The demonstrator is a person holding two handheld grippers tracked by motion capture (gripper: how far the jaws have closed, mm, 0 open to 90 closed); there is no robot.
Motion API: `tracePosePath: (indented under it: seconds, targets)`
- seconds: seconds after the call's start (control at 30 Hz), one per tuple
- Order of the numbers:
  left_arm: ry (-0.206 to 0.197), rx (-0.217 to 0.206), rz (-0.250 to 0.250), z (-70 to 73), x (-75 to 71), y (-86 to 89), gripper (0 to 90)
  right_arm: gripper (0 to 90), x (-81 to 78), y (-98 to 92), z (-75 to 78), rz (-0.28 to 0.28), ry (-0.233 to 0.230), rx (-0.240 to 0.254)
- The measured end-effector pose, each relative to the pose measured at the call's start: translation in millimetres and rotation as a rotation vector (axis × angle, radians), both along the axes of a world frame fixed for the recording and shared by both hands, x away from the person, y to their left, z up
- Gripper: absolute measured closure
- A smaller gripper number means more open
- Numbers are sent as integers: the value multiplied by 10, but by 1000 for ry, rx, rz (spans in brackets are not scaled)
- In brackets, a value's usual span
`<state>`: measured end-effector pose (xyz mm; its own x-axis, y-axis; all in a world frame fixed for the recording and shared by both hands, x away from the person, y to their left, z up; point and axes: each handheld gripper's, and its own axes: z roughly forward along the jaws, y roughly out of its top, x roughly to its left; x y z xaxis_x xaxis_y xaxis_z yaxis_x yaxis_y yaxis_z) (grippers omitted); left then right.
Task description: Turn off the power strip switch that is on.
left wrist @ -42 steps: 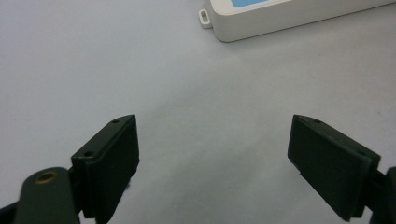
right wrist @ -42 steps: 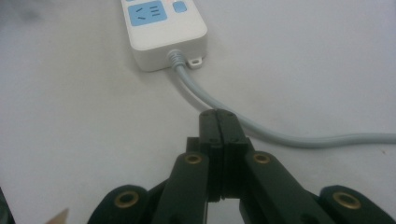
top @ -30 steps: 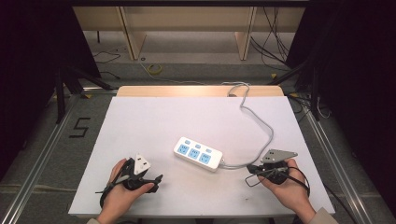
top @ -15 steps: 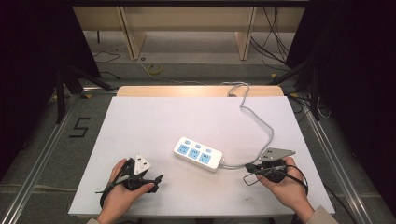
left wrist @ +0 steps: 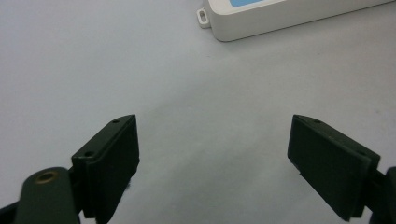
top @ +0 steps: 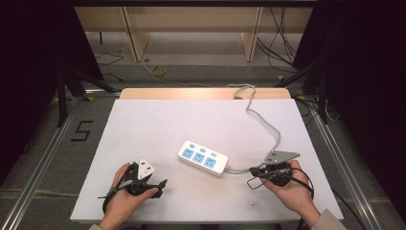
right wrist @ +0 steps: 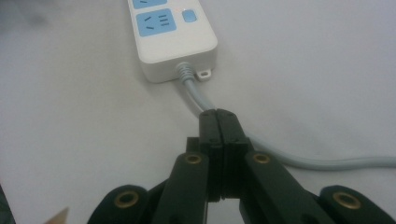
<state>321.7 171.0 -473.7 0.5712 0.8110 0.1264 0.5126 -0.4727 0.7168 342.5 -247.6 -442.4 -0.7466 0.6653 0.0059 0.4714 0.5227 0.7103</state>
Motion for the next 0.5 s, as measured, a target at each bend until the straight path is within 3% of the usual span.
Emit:
tracePosePath:
  seconds: [0.5]
  targets:
    - [1, -1, 0, -1, -1, -1, 166, 900, 24, 63, 21, 14, 3, -9]
